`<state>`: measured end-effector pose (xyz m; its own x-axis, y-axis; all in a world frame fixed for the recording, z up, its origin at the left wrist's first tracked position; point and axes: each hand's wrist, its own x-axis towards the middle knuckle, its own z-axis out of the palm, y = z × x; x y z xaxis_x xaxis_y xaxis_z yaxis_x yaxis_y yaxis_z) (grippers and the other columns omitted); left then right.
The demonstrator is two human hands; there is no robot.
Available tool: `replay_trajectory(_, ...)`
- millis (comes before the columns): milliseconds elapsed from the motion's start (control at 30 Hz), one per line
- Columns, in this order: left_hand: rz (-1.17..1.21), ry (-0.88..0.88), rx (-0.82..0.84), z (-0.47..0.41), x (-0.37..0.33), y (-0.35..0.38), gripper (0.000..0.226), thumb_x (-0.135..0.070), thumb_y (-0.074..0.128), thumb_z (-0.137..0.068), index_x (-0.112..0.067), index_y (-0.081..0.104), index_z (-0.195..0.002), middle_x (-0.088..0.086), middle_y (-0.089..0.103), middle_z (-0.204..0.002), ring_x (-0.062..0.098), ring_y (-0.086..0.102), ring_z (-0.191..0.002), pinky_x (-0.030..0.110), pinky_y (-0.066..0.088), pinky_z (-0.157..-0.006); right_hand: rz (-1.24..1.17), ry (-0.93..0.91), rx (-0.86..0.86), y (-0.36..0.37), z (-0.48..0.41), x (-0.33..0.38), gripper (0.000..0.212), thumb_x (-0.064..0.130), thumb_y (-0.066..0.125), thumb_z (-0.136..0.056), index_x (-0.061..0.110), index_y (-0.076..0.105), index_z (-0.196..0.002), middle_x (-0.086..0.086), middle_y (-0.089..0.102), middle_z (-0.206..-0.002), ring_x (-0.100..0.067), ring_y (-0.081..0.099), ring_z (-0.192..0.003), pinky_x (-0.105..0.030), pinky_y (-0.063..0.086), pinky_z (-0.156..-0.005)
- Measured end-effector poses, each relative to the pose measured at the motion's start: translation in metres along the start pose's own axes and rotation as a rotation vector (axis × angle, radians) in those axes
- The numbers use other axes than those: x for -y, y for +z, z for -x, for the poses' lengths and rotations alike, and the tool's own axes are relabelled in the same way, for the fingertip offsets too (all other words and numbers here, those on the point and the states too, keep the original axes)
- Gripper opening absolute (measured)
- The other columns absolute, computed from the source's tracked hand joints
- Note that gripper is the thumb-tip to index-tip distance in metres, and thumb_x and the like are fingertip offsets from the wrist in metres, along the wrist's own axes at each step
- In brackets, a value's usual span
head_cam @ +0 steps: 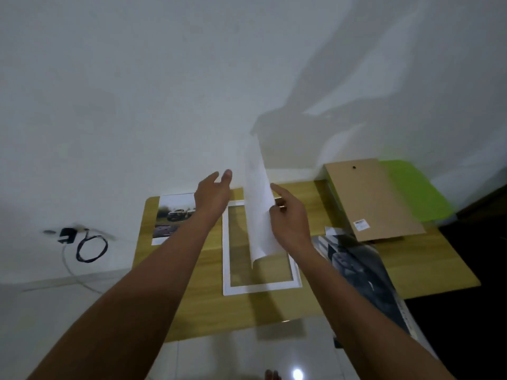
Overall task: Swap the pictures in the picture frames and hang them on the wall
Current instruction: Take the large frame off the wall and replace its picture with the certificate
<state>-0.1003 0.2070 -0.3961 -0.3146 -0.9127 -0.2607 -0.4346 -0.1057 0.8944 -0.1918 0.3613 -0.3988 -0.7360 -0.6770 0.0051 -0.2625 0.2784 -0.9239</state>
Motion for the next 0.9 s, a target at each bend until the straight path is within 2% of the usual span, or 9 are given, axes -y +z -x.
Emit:
replay_trajectory(33, -0.003, -0.096, 0.031, 0.004, 0.011, 0.004, 0.065, -0.060, 0.052, -0.087, -0.019, 0.049, -0.138, 0.005, 0.054, -0.136, 0.027, 0.055, -0.119, 0.040, 0.049, -0.096, -0.081, 0.034, 0.013, -0.007, -0.007, -0.005, 0.056, 0.001, 0.045, -0.090, 0.030, 0.057, -0.136, 0.009, 0.066, -0.108, -0.003, 0.060, -0.088, -0.017, 0.045, -0.073)
replay_trajectory(100, 0.037, -0.333, 0.145, 0.012, 0.038, 0.014, 0.049, -0.043, 0.053, -0.095, -0.010, 0.050, -0.131, 0.009, 0.056, -0.121, 0.030, 0.054, -0.109, 0.039, 0.051, -0.088, -0.211, 0.105, 0.047, -0.020, -0.018, -0.014, 0.057, 0.000, 0.047, -0.087, 0.034, 0.061, -0.131, 0.002, 0.068, -0.107, -0.009, 0.060, -0.090, -0.022, 0.046, -0.076)
replay_trajectory(167, 0.136, -0.538, 0.270, 0.023, 0.053, 0.026, 0.039, -0.039, 0.056, -0.095, -0.010, 0.051, -0.121, 0.010, 0.056, -0.108, 0.031, 0.055, -0.101, 0.043, 0.051, -0.088, -0.314, 0.175, 0.089, -0.029, -0.030, -0.021, 0.057, 0.002, 0.049, -0.084, 0.040, 0.064, -0.124, -0.015, 0.066, -0.103, -0.019, 0.059, -0.088, -0.034, 0.049, -0.074)
replay_trajectory(233, 0.265, -0.624, 0.350, 0.028, 0.063, 0.034, 0.037, -0.034, 0.058, -0.095, -0.006, 0.052, -0.117, 0.014, 0.060, -0.108, 0.032, 0.059, -0.094, 0.046, 0.052, -0.086, -0.391, 0.239, 0.124, -0.036, -0.039, -0.028, 0.057, 0.003, 0.049, -0.082, 0.043, 0.066, -0.119, -0.022, 0.063, -0.102, -0.026, 0.055, -0.085, -0.041, 0.045, -0.069)
replay_trajectory(333, 0.303, -0.591, 0.268, 0.020, 0.075, 0.034, 0.046, -0.025, 0.068, -0.088, -0.001, 0.056, -0.125, 0.015, 0.061, -0.121, 0.034, 0.059, -0.108, 0.049, 0.048, -0.098, -0.349, 0.268, 0.159, -0.049, -0.047, -0.040, 0.057, 0.004, 0.047, -0.083, 0.044, 0.066, -0.119, -0.018, 0.067, -0.104, -0.023, 0.056, -0.083, -0.036, 0.041, -0.066)
replay_trajectory(467, 0.266, -0.400, 0.209, 0.016, 0.078, 0.026, 0.031, -0.008, 0.065, -0.090, -0.006, 0.059, -0.120, 0.012, 0.065, -0.117, 0.030, 0.064, -0.098, 0.044, 0.052, -0.088, -0.174, 0.276, 0.165, -0.064, -0.047, -0.062, 0.054, 0.001, 0.040, -0.089, 0.036, 0.066, -0.122, 0.001, 0.070, -0.106, -0.011, 0.059, -0.076, -0.024, 0.042, -0.060)
replay_trajectory(600, 0.130, -0.265, 0.178, 0.014, 0.088, 0.021, 0.052, -0.004, 0.068, -0.088, -0.009, 0.050, -0.136, 0.009, 0.065, -0.118, 0.026, 0.065, -0.095, 0.039, 0.053, -0.087, -0.037, 0.264, 0.203, -0.054, -0.046, -0.089, 0.032, 0.020, 0.059, -0.094, 0.029, 0.063, -0.125, -0.003, 0.069, -0.105, -0.017, 0.064, -0.089, -0.033, 0.053, -0.076)
replay_trajectory(733, -0.125, -0.119, 0.178, 0.004, 0.106, 0.020, 0.065, -0.008, 0.072, -0.082, -0.027, 0.049, -0.140, -0.001, 0.070, -0.097, 0.018, 0.067, -0.089, 0.035, 0.055, -0.083, 0.103, 0.262, 0.246, -0.032, -0.044, -0.119, 0.040, 0.009, 0.064, -0.087, 0.025, 0.062, -0.124, -0.004, 0.063, -0.078, -0.015, 0.057, -0.068, -0.025, 0.045, -0.061)
replay_trajectory(900, -0.280, -0.104, 0.183, -0.008, 0.131, 0.020, 0.069, -0.007, 0.072, -0.083, -0.023, 0.043, -0.144, 0.004, 0.068, -0.102, 0.016, 0.062, -0.085, 0.020, 0.047, -0.064, 0.258, 0.329, 0.317, -0.006, -0.040, -0.156, 0.058, 0.010, 0.063, -0.089, 0.020, 0.046, -0.143, -0.003, 0.064, -0.088, -0.013, 0.060, -0.076, -0.023, 0.044, -0.065)
